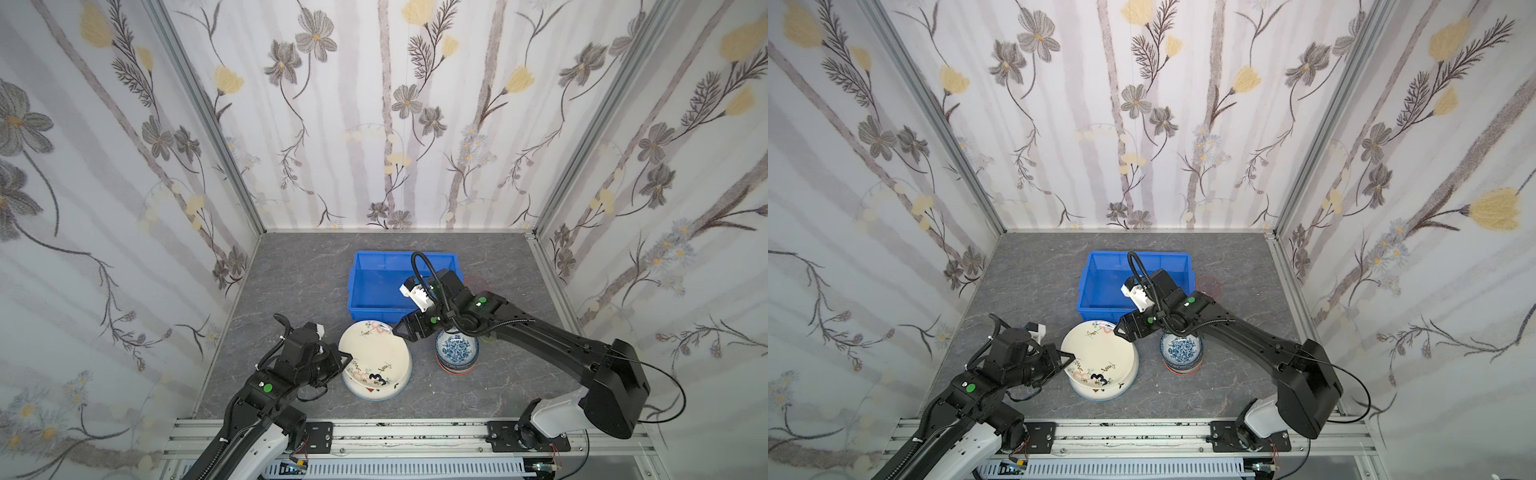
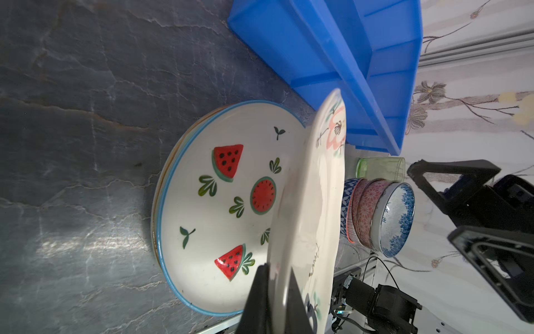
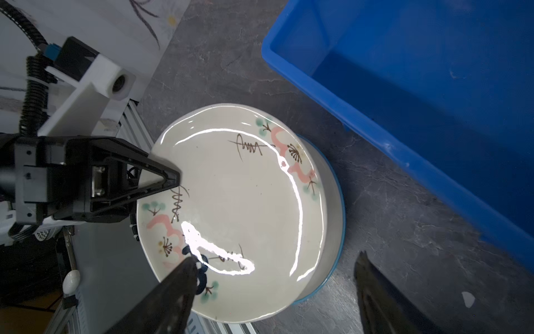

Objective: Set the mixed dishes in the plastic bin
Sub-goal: 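Lift the cream flower plate upright with the right gripper off the stack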

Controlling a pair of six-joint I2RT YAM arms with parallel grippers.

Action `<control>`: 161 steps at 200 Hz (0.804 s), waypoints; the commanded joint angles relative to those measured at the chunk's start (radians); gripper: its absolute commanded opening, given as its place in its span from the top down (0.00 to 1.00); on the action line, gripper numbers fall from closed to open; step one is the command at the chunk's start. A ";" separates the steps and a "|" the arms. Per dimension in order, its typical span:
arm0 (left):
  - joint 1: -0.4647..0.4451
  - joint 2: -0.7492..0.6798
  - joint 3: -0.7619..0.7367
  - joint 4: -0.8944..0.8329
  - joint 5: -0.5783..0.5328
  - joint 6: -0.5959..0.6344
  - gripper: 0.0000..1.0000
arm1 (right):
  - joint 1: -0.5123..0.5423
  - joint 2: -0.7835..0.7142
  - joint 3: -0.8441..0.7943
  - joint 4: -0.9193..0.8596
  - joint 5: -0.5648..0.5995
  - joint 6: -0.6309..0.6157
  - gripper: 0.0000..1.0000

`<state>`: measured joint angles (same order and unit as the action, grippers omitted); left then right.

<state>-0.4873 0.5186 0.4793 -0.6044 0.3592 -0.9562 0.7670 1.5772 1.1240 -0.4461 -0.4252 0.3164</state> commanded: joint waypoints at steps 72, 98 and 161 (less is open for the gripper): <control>0.007 0.138 0.194 0.200 0.106 0.110 1.00 | -0.190 -0.177 -0.081 -0.018 -0.226 0.006 0.16; 0.009 0.193 0.216 0.282 0.145 0.103 1.00 | -0.224 -0.206 -0.129 0.004 -0.288 0.007 0.17; 0.009 0.262 0.248 0.408 0.175 0.075 1.00 | -0.244 -0.227 -0.232 0.168 -0.421 0.077 0.23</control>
<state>-0.4816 0.7677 0.7258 -0.3801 0.4850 -0.8597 0.5247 1.3460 0.9161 -0.3943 -0.7624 0.3622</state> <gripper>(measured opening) 0.073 0.790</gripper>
